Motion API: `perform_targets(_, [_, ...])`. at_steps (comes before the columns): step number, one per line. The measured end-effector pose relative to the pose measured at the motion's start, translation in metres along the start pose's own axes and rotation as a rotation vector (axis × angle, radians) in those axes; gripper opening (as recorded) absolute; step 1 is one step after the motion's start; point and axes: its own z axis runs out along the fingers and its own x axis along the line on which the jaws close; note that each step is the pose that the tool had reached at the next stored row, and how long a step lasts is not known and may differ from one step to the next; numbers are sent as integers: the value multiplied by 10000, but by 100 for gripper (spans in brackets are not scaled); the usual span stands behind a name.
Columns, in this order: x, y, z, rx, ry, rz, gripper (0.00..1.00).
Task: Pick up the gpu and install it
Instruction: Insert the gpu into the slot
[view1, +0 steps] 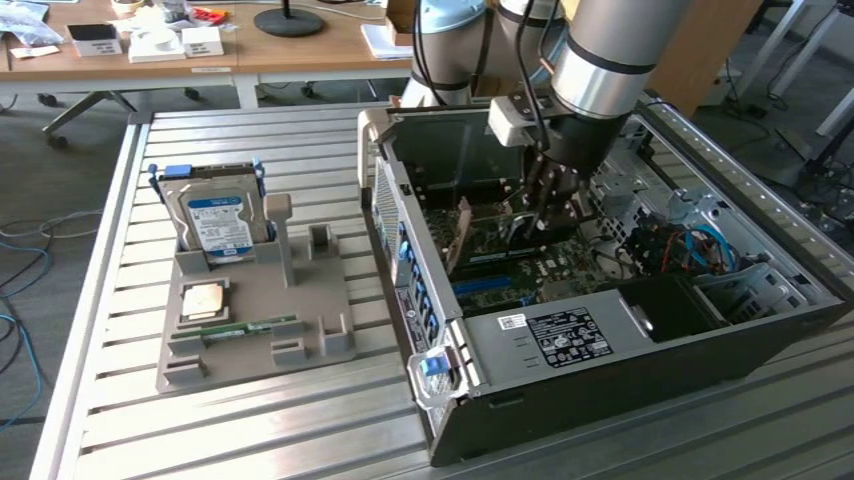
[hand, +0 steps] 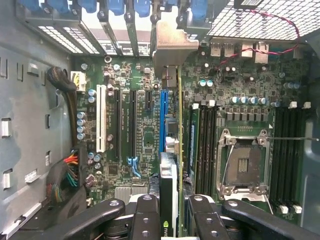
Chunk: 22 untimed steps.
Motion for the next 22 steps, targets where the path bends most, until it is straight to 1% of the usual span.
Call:
perform_targets(7, [1, 40, 28, 1, -2, 1, 27])
perform_targets(15, [5, 92, 93, 1, -3, 2, 27])
perform_targets(22, [6, 97, 123, 2, -5, 1, 27])
